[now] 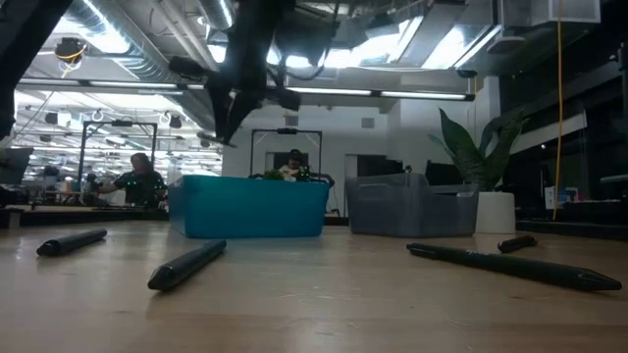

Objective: Sort pens & pencils
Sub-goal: Put the light blue pencil into the blue bin

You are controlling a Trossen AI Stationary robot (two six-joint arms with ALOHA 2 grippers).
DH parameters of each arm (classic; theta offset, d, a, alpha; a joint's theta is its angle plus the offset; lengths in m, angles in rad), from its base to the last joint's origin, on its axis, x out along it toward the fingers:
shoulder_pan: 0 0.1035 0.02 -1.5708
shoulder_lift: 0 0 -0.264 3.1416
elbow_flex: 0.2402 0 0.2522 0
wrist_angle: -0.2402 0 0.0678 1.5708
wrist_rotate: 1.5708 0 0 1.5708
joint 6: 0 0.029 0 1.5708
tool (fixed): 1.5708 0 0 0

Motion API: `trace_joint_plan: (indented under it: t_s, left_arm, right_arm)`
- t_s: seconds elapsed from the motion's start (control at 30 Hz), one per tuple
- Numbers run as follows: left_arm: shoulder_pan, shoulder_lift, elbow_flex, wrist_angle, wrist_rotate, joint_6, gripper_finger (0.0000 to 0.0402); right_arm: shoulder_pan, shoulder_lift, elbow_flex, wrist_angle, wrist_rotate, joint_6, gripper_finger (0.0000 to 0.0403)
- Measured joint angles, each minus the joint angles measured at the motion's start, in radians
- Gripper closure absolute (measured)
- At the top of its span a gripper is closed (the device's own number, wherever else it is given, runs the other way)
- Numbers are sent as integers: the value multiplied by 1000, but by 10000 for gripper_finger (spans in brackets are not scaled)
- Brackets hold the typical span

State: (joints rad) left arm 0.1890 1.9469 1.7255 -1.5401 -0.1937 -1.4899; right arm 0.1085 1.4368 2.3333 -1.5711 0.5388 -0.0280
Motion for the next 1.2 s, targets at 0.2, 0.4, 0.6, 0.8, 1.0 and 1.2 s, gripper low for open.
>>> trace_joint_plan:
  t_s: [0.2,0.4,0.6,0.8,1.0,1.2]
  left_arm:
    - [8,-5,-42,76,10,26,388]
    - [35,-4,-68,135,21,57,388]
    - [54,-3,-92,176,25,85,388]
    - [92,-3,-131,219,39,119,388]
    - [114,-3,-180,285,57,140,388]
    - [139,-3,-214,331,58,166,388]
  right_arm:
    - [0,-1,0,0,0,0,355]
    - [0,0,0,0,0,16,355]
    - [0,0,0,0,0,21,355]
    - [0,0,0,0,0,23,355]
    - [0,0,0,0,0,24,355]
    - [0,0,0,0,0,26,355]
